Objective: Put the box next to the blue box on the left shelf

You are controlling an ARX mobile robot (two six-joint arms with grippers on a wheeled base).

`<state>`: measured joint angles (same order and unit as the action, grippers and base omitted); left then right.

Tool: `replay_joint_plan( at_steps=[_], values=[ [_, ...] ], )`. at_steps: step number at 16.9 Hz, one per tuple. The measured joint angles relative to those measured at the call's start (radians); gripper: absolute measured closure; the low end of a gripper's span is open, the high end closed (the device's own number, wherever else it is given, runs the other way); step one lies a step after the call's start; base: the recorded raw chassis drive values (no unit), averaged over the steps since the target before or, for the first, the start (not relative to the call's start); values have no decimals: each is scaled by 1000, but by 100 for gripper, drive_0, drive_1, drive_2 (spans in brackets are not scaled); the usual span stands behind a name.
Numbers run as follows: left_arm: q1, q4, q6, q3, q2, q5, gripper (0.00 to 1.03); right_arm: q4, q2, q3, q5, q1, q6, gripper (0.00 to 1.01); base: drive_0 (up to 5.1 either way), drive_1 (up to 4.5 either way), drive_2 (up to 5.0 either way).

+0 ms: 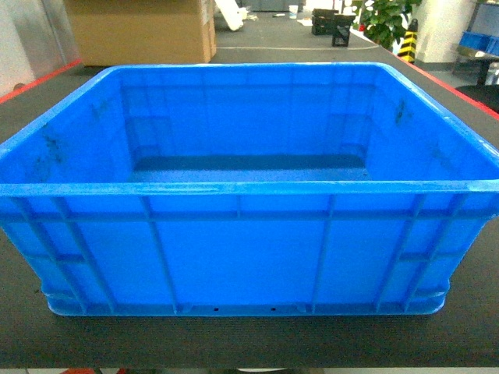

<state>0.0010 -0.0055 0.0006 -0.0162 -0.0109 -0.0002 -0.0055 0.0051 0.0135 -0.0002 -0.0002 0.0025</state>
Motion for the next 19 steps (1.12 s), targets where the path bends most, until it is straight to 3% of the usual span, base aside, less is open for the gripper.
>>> replay_joint_plan(
  at_steps=[18, 19],
  values=[
    [0, 0, 0, 0, 0, 0, 5, 0, 0, 0, 0, 0, 0, 3, 0, 0, 0],
    [-11, -5, 4, 0, -3, -26, 5, -3, 1, 0, 4, 2, -2, 3, 0, 0, 0]
  ],
)
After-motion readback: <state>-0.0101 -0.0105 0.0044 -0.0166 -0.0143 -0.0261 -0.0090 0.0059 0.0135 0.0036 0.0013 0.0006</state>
